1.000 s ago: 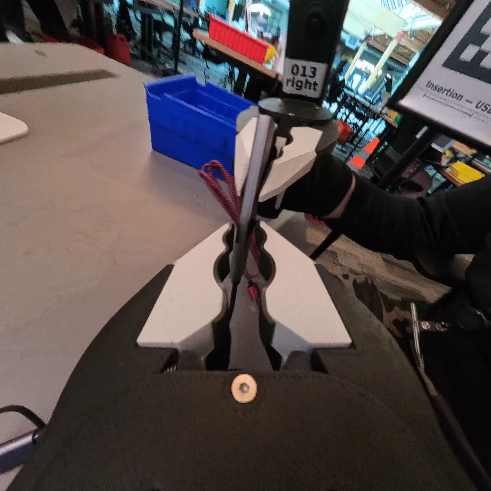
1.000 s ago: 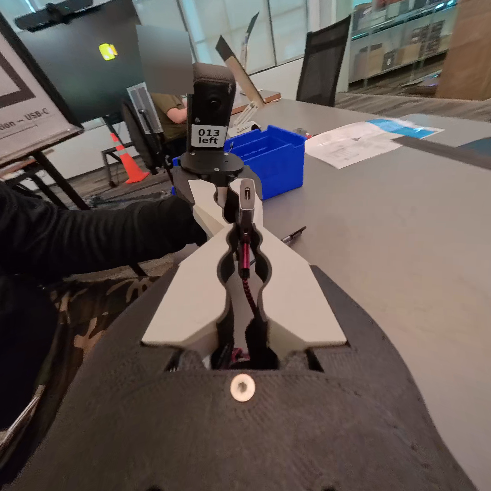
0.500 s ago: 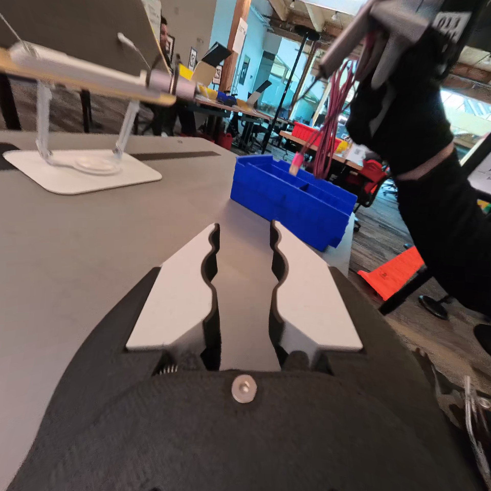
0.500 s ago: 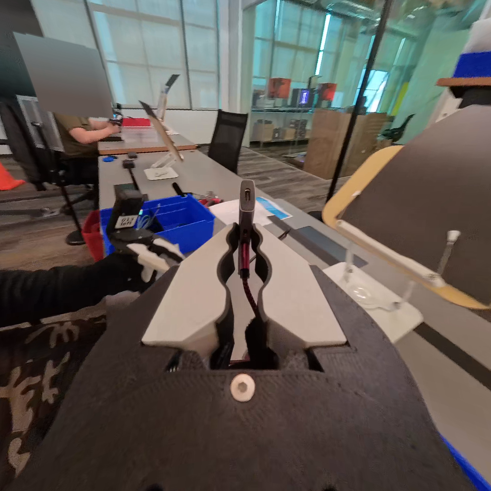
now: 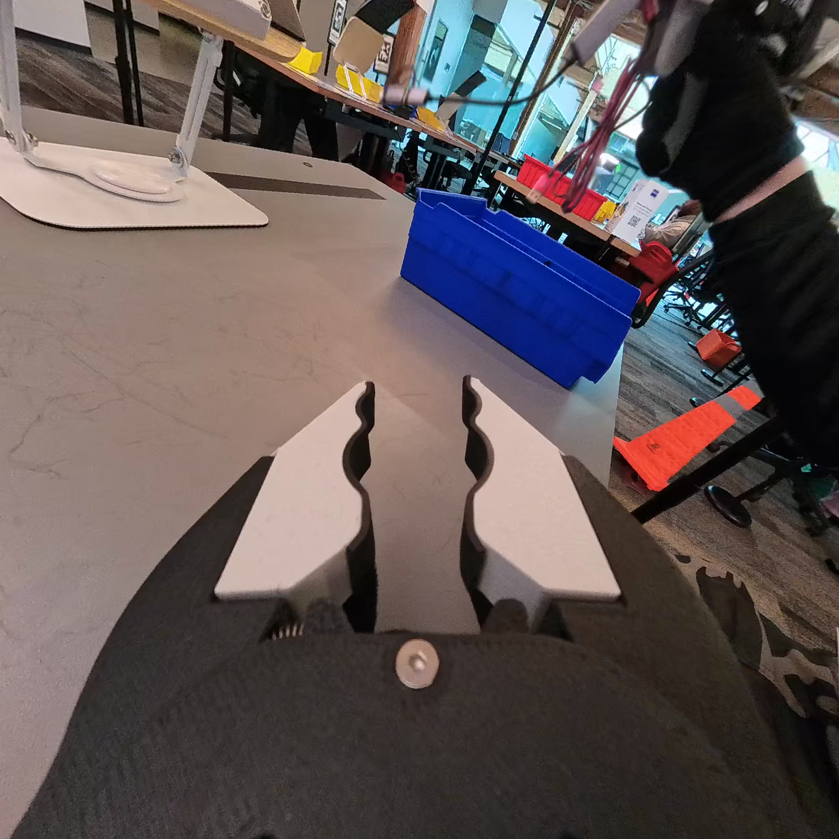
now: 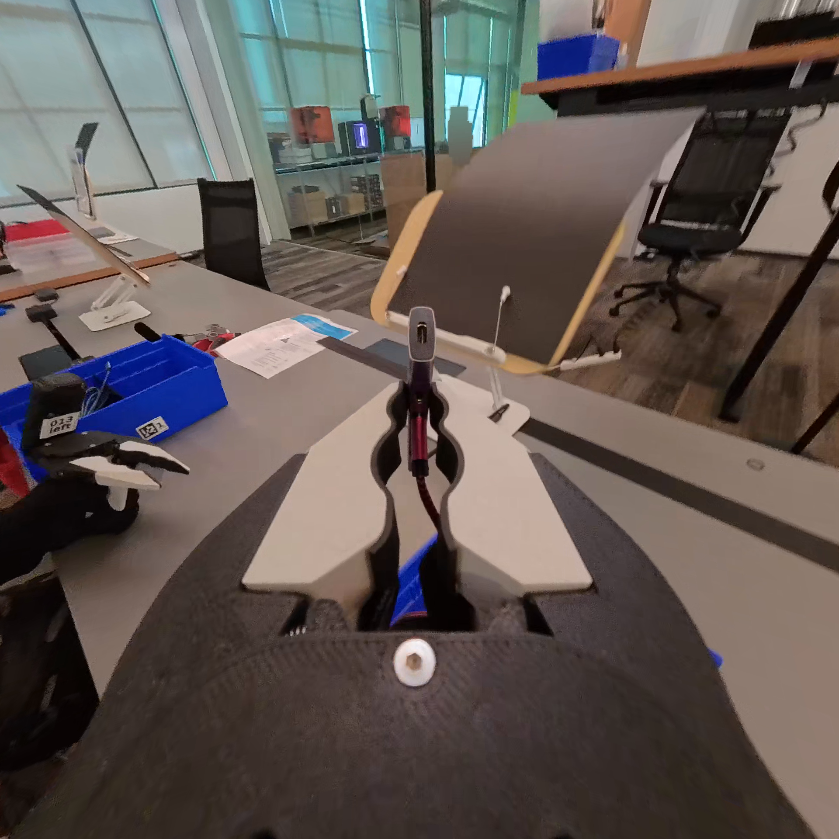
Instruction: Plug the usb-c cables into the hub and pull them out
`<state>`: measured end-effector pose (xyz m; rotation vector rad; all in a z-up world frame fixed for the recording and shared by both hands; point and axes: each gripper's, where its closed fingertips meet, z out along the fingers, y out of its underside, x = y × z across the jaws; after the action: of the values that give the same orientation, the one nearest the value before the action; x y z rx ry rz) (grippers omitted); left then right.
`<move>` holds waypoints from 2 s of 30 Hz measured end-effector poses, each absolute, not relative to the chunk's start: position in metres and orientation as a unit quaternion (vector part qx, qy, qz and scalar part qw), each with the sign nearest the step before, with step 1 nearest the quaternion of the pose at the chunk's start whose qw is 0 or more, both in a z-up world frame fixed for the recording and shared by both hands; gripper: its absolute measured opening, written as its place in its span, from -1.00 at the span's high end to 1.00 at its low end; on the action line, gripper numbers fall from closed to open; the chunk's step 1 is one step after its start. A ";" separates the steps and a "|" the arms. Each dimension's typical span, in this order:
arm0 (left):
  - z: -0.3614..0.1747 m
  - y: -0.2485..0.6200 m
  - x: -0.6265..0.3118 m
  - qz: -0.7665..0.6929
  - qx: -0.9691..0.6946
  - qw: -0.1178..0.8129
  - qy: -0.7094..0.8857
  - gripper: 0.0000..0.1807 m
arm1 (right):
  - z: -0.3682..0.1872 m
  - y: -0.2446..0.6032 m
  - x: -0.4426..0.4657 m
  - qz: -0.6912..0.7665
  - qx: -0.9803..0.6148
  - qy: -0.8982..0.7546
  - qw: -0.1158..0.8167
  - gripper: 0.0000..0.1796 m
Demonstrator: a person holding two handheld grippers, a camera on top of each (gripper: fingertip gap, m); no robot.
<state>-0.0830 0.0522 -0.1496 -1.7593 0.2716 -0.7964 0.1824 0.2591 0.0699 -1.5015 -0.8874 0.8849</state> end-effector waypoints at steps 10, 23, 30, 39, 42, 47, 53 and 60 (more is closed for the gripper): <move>-0.156 0.054 -0.079 -0.326 -0.758 0.551 0.125 0.59 | -0.017 0.298 0.199 0.453 -0.681 -0.307 0.487 0.92; -0.161 0.055 -0.075 -0.317 -0.767 0.543 0.133 0.58 | -0.111 0.327 0.215 0.314 -0.802 -0.317 0.397 0.92; -0.163 0.056 -0.075 -0.313 -0.769 0.540 0.136 0.58 | -0.159 0.336 0.199 0.215 -0.849 -0.371 0.310 0.91; -0.163 0.056 -0.074 -0.312 -0.768 0.542 0.137 0.56 | -0.186 0.342 0.200 0.117 -0.875 -0.414 0.222 0.35; -0.163 0.056 -0.074 -0.309 -0.769 0.542 0.138 0.55 | -0.158 0.338 0.206 0.103 -0.866 -0.415 0.259 0.35; -0.158 0.052 -0.067 -0.288 -0.773 0.543 0.157 0.53 | -0.088 0.312 0.200 0.073 -0.823 -0.431 0.364 0.33; -0.100 0.045 -0.084 -0.173 -0.783 0.553 0.228 0.52 | -0.017 0.216 0.124 0.134 -0.718 -0.498 0.467 0.46; -0.029 0.037 -0.200 0.008 -0.829 0.501 0.249 0.60 | -0.013 0.105 0.013 0.269 -0.619 -0.561 0.480 0.53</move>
<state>-0.2003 0.0372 -0.0288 -2.0035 0.6023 0.0199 0.0128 0.1046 -0.0130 -1.5093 -1.3686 0.6558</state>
